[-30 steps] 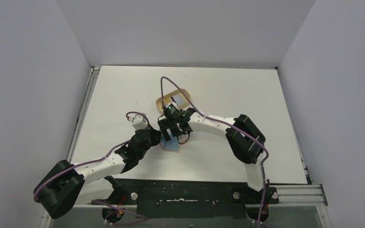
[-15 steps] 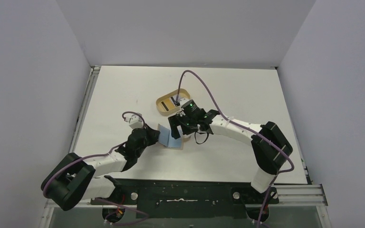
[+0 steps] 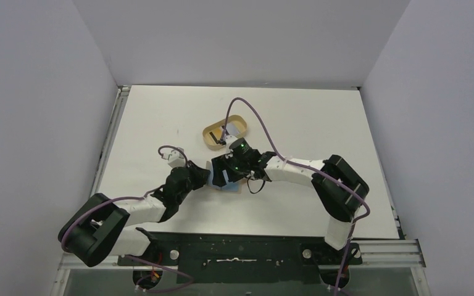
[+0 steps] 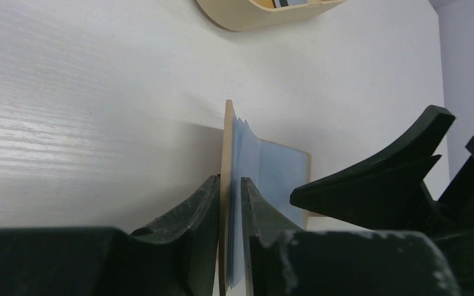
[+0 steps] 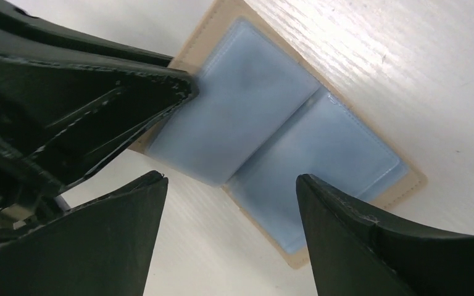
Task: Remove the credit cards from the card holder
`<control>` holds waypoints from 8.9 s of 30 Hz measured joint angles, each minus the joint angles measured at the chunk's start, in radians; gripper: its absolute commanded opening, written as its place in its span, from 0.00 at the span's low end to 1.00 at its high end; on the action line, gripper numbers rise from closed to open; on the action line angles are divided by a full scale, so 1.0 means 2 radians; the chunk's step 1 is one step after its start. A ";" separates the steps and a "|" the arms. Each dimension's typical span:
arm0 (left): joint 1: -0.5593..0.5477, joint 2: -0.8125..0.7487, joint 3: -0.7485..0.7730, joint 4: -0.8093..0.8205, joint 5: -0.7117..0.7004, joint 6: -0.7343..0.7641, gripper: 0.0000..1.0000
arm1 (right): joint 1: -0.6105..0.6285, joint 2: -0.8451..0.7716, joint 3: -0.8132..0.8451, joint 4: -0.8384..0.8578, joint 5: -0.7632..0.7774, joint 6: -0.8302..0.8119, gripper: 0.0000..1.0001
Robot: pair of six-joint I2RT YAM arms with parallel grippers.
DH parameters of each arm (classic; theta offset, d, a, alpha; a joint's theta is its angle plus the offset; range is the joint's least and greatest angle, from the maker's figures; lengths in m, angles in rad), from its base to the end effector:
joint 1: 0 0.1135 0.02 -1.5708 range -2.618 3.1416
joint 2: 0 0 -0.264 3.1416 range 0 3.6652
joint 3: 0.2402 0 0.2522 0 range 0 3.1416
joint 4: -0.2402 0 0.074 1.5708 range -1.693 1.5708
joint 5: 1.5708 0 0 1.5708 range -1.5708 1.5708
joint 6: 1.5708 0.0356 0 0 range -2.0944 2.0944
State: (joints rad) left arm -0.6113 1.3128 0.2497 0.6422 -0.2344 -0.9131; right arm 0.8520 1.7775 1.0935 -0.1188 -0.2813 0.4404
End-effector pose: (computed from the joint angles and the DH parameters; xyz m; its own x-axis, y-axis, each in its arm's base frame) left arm 0.1876 -0.1214 0.1395 -0.5089 -0.5833 -0.6330 -0.0297 0.7469 -0.6643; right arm 0.2409 0.2903 0.1858 -0.7908 -0.2819 -0.5433 -0.5670 0.6717 0.4768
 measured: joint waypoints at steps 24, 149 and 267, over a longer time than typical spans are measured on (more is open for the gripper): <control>0.016 -0.008 -0.027 0.004 -0.004 -0.039 0.19 | -0.001 0.034 -0.031 0.085 -0.031 0.035 0.79; 0.015 0.014 -0.011 -0.064 -0.037 0.004 0.00 | -0.021 0.052 -0.025 0.108 -0.059 0.188 0.80; 0.015 -0.005 -0.012 -0.090 -0.049 0.004 0.00 | -0.059 0.108 -0.215 0.500 -0.137 0.402 0.25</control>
State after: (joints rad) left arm -0.5819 1.3037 0.2249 0.4622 -0.3328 -0.9054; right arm 0.7349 1.9938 0.6643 0.8810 -0.5549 1.2434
